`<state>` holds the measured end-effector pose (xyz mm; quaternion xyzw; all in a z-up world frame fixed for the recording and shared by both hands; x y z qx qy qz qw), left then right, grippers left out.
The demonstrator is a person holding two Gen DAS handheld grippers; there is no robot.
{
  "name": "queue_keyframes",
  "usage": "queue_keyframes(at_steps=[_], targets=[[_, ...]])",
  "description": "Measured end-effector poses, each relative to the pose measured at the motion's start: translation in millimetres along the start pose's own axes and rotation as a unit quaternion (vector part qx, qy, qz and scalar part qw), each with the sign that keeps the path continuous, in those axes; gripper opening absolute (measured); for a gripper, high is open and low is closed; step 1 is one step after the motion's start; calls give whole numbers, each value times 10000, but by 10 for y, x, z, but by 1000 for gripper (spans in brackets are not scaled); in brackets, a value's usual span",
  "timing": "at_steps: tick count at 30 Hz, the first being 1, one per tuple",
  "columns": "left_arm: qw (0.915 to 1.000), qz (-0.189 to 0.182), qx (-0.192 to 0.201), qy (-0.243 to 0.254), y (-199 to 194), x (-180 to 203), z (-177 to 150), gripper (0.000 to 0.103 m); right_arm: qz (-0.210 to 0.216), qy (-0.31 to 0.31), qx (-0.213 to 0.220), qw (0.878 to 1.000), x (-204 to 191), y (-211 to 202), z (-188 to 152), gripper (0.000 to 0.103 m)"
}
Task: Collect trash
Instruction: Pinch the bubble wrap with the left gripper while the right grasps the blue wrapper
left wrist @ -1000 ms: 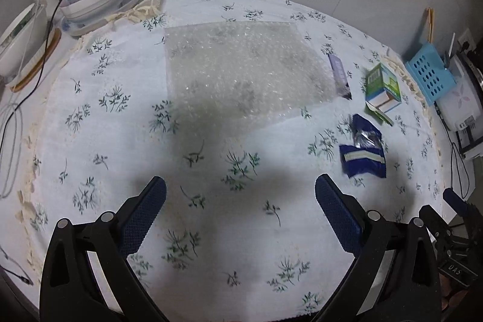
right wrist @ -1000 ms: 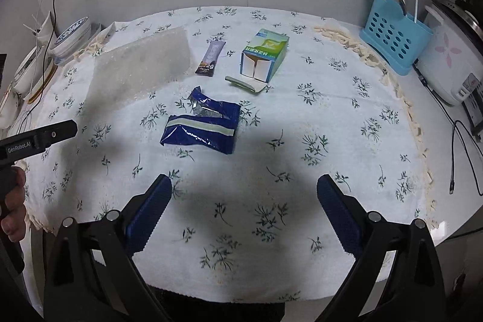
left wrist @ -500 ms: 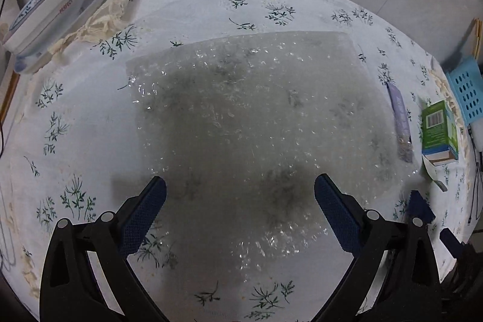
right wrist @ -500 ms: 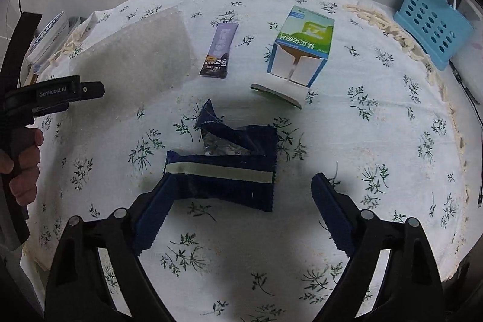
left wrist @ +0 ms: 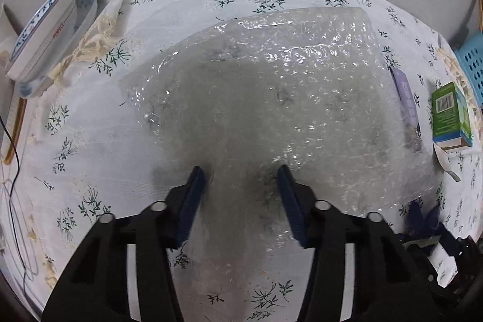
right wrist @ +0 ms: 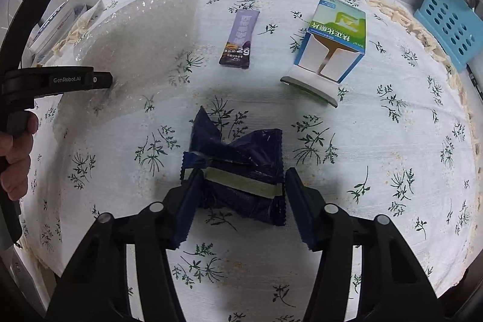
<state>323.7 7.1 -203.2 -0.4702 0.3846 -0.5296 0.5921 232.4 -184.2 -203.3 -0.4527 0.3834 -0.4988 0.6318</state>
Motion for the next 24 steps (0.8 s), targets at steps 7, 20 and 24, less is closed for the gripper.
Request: queue_keyframes(at_steps=[7, 20, 24], targets=[[10000, -80, 42, 10, -74, -89, -22, 17, -91, -53, 18, 9999, -4, 1, -21, 39], [9995, -266, 177, -81, -143, -169, -101, 12, -113, -172, 143, 9997, -46, -33, -3, 26], [9993, -288, 242, -64, -240, -205, -117, 11, -105, -161, 223, 9996, -50, -90, 22, 25]])
Point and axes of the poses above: each gripper's, at about its wrist camera, not at the fingertips, and y roughly the way its jaws point, x to its right, z to its top, the point moved 5 cm from there along y, roughly the way its jaws point, and after that the axes turned 8 degrees about -y, right-handed, at the moved point
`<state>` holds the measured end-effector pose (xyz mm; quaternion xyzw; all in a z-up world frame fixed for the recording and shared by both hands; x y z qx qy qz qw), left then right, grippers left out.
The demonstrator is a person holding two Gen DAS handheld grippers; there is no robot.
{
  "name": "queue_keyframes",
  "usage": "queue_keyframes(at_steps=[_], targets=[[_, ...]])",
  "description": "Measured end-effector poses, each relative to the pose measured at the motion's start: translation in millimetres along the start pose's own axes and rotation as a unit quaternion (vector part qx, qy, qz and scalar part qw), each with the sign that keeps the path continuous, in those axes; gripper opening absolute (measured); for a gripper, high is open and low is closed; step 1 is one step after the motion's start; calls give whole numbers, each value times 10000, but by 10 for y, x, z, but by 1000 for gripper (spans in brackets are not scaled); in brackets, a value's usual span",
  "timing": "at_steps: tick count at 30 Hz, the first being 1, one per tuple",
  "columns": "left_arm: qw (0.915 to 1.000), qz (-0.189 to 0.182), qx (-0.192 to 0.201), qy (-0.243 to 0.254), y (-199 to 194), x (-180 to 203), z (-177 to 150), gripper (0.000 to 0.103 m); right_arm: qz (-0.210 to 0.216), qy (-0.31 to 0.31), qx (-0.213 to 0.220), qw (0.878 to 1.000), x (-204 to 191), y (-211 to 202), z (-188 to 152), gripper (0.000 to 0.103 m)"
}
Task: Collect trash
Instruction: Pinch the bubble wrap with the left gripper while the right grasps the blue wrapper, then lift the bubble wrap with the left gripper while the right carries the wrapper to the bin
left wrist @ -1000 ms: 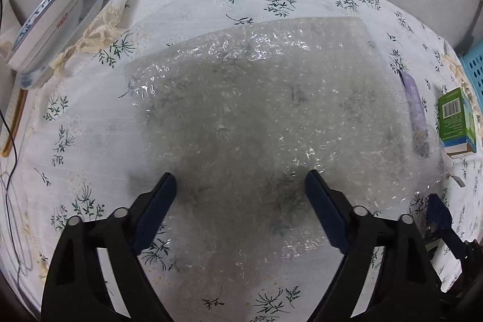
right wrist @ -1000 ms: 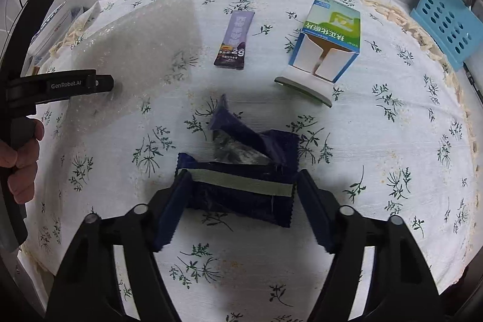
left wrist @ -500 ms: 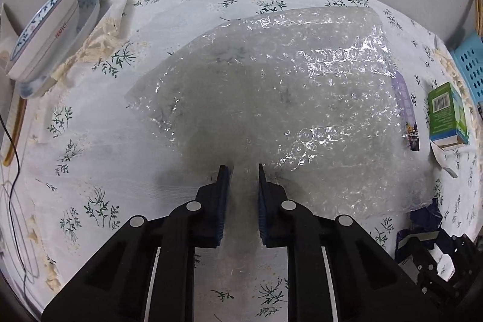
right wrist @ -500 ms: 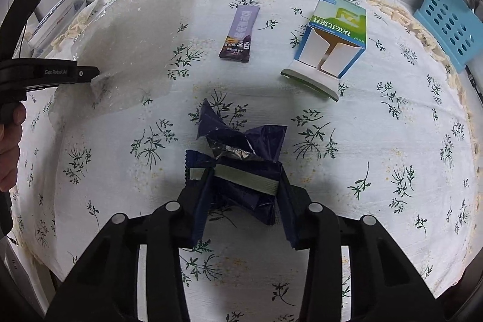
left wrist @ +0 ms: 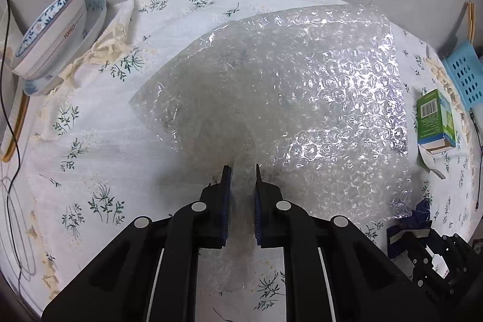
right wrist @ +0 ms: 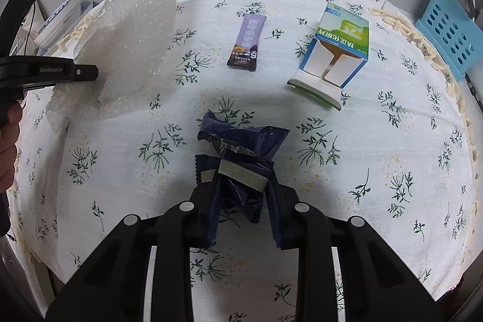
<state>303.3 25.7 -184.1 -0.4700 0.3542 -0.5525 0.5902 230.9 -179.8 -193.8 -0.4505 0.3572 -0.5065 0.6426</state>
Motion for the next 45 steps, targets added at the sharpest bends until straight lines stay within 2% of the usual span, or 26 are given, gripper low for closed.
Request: queue_keyframes(at_steps=[7, 23, 29, 30, 33, 45], targets=[[9999, -134, 12, -93, -140, -62, -65, 11, 10, -11, 97, 10000, 6, -115, -9, 24], [9991, -331, 81, -259, -494, -132, -465, 11, 19, 58, 302, 9995, 109, -435, -210, 24], [9988, -385, 74, -306, -628, -152, -702, 11, 54, 143, 411, 9990, 177, -664, -379, 24], [9987, -393, 249, -205, -657, -160, -735, 11, 63, 158, 442, 9989, 191, -716, -407, 24], [9983, -419, 319, -236, -719, -167, -842, 11, 112, 183, 527, 9984, 220, -846, -479, 24], [9980, -441, 418, -192, -1046, -76, -1417, 10, 269, 72, 806, 9964, 170, -1287, -752, 24]])
Point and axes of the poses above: each gripper's, at about its wrist camera, not at the fingertips, and y roughly the way its jaws point, x to its right, z to its top, the point moved 5 cm from there along y, roughly the way its jaws point, and after that the axes turned 8 degrees about -y, right-handed, at the moved point
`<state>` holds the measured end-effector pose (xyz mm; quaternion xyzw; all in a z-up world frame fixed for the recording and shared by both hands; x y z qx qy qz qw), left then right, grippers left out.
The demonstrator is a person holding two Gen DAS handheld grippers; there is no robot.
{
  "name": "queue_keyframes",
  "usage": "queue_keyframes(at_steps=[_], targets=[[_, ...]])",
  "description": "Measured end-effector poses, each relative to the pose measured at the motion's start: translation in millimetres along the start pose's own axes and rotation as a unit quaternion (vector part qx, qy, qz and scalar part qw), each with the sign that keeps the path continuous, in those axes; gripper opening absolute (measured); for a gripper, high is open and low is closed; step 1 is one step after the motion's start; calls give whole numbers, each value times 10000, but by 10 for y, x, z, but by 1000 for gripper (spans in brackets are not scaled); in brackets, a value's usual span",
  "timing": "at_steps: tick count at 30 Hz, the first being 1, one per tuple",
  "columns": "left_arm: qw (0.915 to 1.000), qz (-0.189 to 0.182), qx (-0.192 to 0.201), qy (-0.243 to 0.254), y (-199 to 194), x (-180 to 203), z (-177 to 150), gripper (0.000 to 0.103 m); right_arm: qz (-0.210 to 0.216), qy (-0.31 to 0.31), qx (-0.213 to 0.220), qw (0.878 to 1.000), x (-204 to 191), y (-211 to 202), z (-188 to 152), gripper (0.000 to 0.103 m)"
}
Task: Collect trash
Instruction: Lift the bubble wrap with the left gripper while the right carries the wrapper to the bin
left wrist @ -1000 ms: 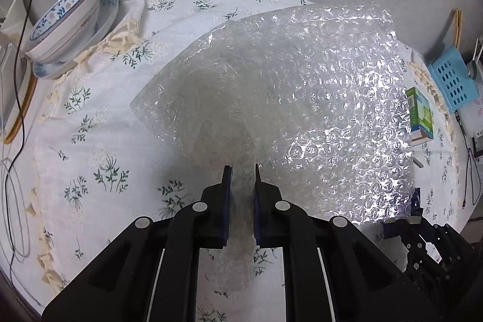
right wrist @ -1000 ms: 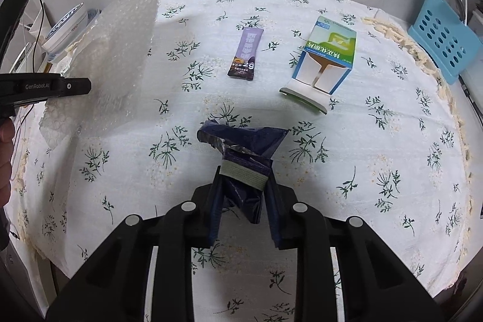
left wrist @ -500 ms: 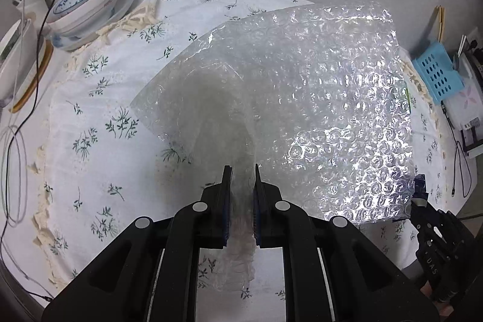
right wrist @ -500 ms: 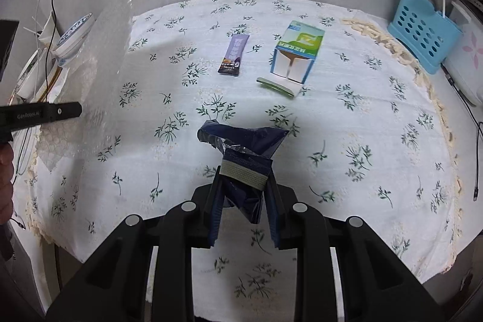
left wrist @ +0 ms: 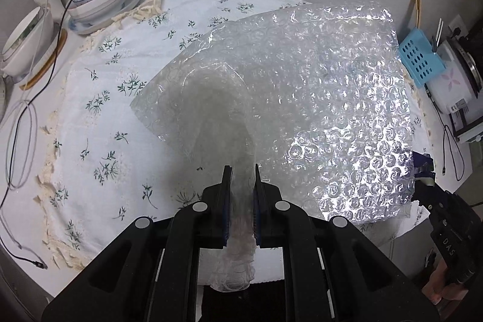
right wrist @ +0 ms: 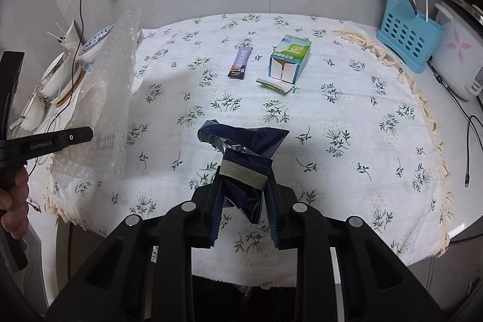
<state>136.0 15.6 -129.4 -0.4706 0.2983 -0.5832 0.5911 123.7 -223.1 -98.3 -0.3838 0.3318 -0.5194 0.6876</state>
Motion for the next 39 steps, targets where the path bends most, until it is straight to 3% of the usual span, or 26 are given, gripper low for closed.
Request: queue_keyframes(at_steps=[39], targets=[[9997, 234, 31, 112, -293, 424, -1525, 11, 67, -140, -69, 9999, 161, -614, -1073, 24]])
Point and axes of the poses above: each gripper's, at about its wrist camera, not at the fingertips, and y roughly the way its jaws point, x to its right, z to its top, the point moved 5 cm from there along y, roughly the way its jaws point, and after that the axes turned 8 degrees about -y, right-handed, at the moved point
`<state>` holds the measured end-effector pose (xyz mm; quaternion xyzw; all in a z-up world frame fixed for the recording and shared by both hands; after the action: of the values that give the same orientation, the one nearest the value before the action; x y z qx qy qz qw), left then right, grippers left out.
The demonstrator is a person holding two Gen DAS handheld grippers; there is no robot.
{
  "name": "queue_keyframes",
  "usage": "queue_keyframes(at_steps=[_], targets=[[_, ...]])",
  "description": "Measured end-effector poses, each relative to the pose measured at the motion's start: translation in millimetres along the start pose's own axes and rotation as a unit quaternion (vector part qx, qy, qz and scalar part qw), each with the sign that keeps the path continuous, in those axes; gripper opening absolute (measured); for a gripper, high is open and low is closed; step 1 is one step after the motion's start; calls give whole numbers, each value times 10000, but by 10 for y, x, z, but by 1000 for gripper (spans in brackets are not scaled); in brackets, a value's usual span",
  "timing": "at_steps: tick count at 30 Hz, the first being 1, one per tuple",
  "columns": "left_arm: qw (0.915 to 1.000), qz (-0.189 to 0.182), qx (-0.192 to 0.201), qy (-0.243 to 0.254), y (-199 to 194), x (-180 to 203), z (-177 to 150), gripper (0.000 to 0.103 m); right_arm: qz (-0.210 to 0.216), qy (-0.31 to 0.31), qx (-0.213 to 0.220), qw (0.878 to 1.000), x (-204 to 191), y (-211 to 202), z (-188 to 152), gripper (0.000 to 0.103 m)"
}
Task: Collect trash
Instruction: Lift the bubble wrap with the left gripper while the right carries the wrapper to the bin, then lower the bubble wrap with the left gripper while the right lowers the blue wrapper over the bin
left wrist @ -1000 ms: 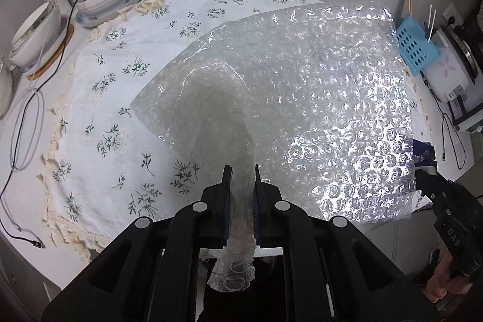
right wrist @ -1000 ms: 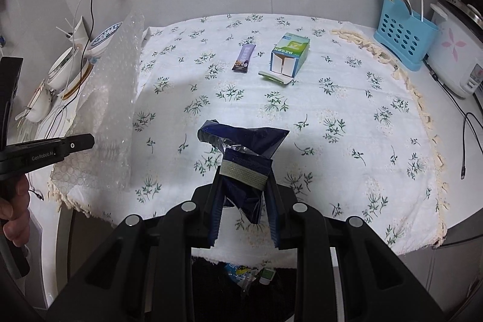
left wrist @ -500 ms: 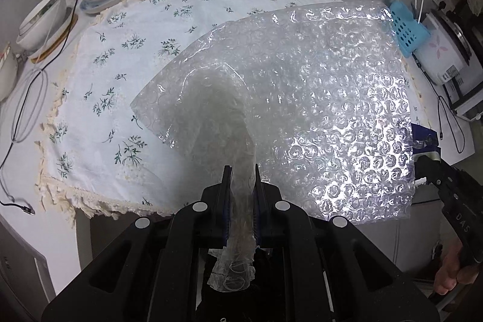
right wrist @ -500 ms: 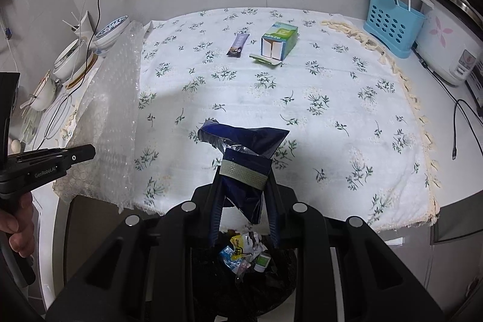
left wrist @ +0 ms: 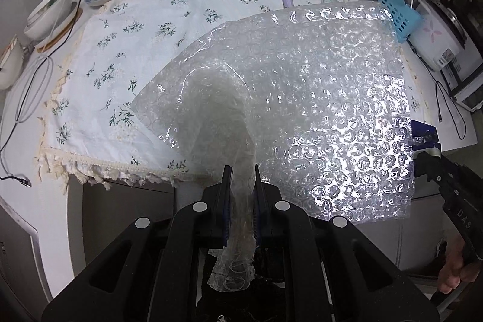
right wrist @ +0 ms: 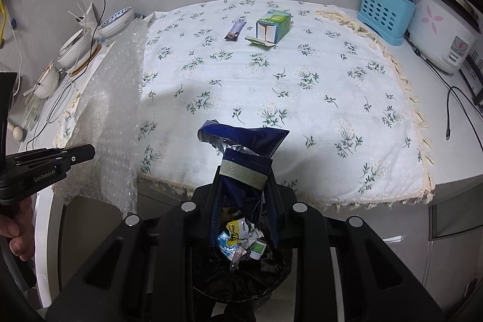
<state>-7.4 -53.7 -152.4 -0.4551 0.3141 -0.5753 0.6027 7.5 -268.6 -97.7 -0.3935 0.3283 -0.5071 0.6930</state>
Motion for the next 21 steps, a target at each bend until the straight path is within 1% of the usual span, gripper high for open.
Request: queue_keyframes(at_steps=[7, 17, 21], targets=[[9999, 75, -73, -22, 29, 48, -331, 11, 14, -10, -90, 10000, 38, -68, -295, 24], [9993, 198, -279, -134, 192, 187, -874, 10, 32, -67, -290, 9996, 63, -75, -758, 24], [9988, 281, -374, -175, 276, 169, -1096, 11, 31, -121, -387, 9992, 51, -38, -976, 24]])
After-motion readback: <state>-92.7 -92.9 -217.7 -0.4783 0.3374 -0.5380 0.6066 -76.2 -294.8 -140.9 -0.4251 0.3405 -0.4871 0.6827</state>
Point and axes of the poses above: each gripper's, at about its wrist camera, not at the fingertips, and y roughly the way its jaws point, x to its right, z to its top, the point moved 5 cm from there along y, roughly the way its jaws point, and after that the axes turned 8 degrees about -y, right-handed, at the moved point
